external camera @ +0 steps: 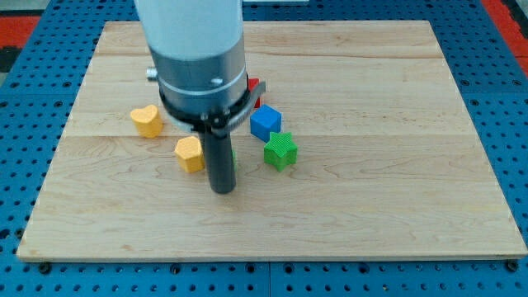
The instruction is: Slide the yellow heart right a bit
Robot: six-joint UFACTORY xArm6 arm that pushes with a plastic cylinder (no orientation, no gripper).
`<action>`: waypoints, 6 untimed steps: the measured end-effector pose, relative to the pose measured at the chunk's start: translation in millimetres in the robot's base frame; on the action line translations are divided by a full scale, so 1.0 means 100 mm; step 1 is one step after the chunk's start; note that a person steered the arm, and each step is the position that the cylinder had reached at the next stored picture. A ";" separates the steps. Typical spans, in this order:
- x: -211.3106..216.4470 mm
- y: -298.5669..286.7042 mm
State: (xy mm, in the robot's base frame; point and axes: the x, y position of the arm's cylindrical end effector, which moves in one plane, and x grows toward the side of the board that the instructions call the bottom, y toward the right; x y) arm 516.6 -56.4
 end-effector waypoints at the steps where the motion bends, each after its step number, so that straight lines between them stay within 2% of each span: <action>1: 0.05 0.04; 2: 0.14 -0.36; 4: -0.37 -0.55; 5: -0.09 -1.02; 6: -0.45 -1.51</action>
